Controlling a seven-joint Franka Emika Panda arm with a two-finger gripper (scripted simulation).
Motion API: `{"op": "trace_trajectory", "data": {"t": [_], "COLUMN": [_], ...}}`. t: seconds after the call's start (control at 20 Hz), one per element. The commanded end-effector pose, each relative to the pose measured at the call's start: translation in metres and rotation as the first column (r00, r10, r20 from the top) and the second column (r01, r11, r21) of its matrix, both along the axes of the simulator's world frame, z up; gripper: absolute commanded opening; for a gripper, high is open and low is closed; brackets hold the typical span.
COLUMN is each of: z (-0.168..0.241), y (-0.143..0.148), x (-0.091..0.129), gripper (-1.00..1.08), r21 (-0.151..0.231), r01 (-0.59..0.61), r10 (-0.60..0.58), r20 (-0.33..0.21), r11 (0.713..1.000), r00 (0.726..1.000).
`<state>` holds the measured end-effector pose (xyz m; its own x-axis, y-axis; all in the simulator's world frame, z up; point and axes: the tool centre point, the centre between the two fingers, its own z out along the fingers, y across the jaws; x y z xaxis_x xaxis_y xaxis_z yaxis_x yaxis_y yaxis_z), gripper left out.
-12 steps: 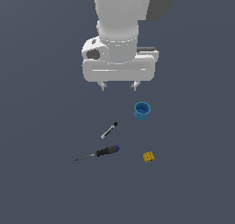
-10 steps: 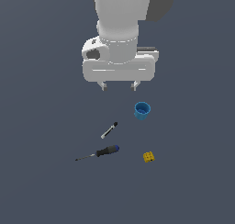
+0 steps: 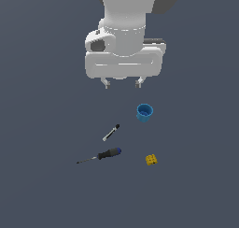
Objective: Pick up a designated object from a clutter of objects.
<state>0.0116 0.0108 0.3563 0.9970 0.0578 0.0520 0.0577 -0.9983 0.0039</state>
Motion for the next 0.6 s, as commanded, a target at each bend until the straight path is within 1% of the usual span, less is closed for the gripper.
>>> {"op": "trace_trajectory", "data": {"t": [0.0,0.3,0.55], "z": [0.001,-0.011,-0.037], "y": [0.0,-0.002,-0.005], "x": [0.0,0.003,0.008], "gripper": [1.0,1.0,1.0], "r21": [-0.001,0.003,0.011], "r01": [-0.005,0.027,0.091], "r10": [0.005,-0.027,-0.091], "r20": [0.001,-0.002,-0.007], "r11": [1.0,1.0,0.996], "r00": [1.0,1.0,0.996]}}
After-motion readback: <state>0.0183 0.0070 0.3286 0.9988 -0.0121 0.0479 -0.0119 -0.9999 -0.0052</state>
